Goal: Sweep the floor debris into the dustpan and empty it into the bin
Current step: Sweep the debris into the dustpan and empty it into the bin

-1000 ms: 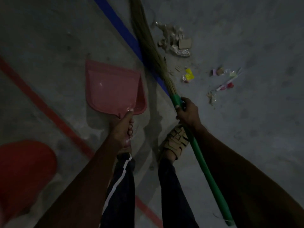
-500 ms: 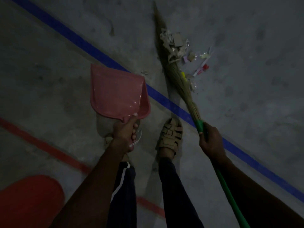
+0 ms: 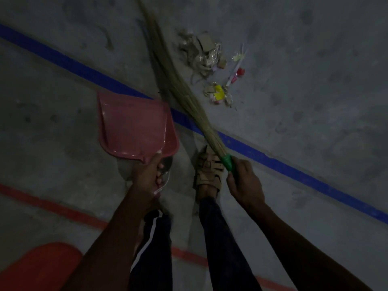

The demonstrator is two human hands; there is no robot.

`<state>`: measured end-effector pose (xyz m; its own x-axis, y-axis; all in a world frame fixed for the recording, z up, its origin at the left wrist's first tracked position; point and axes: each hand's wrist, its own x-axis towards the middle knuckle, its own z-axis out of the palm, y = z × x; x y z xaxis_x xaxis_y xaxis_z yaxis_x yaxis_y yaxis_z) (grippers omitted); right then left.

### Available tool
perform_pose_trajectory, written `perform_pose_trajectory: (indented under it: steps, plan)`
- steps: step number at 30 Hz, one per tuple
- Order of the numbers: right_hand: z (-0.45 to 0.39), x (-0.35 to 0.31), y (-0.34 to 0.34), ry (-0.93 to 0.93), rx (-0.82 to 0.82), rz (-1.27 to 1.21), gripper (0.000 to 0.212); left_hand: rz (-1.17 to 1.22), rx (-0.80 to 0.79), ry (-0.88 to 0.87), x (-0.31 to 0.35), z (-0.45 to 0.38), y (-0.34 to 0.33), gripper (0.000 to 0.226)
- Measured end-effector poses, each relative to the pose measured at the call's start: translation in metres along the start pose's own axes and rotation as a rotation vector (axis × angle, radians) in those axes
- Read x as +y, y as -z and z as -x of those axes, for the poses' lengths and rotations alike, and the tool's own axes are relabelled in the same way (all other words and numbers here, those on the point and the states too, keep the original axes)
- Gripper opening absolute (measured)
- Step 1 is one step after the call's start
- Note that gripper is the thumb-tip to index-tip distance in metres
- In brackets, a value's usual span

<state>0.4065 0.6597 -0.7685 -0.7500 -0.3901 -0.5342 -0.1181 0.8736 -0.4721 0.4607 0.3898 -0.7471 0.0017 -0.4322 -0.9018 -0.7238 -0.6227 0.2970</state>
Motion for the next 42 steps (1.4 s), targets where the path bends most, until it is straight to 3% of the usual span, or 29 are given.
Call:
perform_pose_trajectory:
  steps: [7,13,21,24,28,32,37,42]
  plan:
    - [-0.024,-0.01,-0.022,-0.083,-0.123,0.03,0.056,-0.052,0.067,0.021,-0.015,-0.007,0.024,0.048]
    - [0.007,0.016,-0.001,-0.181,-0.037,0.039,0.052,0.007,0.049,0.058,-0.021,-0.009,0.026,0.047]
    - [0.034,0.036,0.029,-0.077,0.101,0.092,0.059,-0.053,0.041,0.016,-0.01,-0.008,0.003,0.046]
    - [0.018,0.031,0.029,-0.028,0.15,0.075,0.061,-0.063,0.028,-0.008,-0.001,-0.007,-0.006,0.045]
    - [-0.025,0.011,0.023,0.029,0.096,0.007,0.062,-0.053,0.001,-0.081,0.01,-0.001,-0.017,0.034]
    - [-0.084,-0.025,0.018,0.057,0.129,-0.114,0.053,-0.078,0.011,-0.103,0.019,0.004,-0.024,0.031]
    - [-0.149,-0.053,0.02,-0.045,0.107,-0.305,0.04,-0.08,0.004,-0.111,0.017,0.001,-0.025,0.033]
    - [-0.14,-0.039,0.028,-0.154,0.096,-0.382,0.035,-0.089,0.017,-0.115,0.012,0.002,-0.025,0.031]
